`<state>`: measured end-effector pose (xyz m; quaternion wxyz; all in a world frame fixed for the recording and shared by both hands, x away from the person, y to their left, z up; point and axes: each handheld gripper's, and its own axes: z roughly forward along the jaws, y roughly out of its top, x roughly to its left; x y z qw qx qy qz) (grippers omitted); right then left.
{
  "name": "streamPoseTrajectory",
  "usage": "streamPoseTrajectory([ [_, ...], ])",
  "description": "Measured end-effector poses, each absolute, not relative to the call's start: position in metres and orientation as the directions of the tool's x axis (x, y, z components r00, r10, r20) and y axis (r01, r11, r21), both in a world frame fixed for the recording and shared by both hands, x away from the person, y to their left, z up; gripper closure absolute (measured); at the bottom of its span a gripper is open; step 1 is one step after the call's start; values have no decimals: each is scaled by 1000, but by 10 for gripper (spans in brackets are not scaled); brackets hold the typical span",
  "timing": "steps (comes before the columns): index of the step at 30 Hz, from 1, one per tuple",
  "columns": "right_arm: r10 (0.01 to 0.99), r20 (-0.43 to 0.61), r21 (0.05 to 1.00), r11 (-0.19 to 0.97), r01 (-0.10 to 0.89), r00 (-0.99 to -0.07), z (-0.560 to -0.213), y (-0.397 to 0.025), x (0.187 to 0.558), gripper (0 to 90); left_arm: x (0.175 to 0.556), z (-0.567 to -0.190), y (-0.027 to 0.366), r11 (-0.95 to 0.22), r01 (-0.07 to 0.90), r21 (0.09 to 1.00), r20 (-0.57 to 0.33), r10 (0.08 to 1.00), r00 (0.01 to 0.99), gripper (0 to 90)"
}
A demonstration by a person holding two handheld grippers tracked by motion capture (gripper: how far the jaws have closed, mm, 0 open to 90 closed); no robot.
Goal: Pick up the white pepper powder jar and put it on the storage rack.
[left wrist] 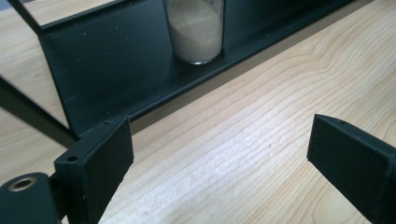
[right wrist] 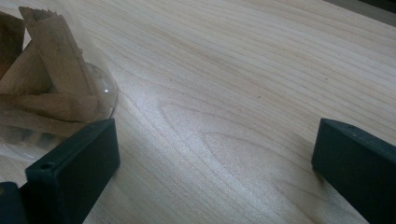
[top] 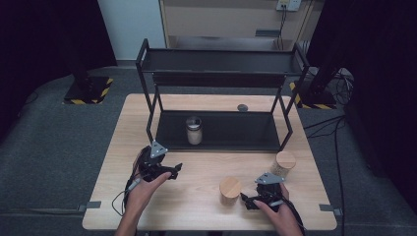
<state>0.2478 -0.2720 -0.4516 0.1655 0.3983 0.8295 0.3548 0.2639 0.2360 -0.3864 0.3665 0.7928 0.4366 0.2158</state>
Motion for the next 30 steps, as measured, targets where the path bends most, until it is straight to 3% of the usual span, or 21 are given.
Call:
streamPoseTrajectory([
  [30,780,9,720,429,545,-626,-452,-272,248,6,253,-420,239,-357,599,716,-4,857,515,43],
])
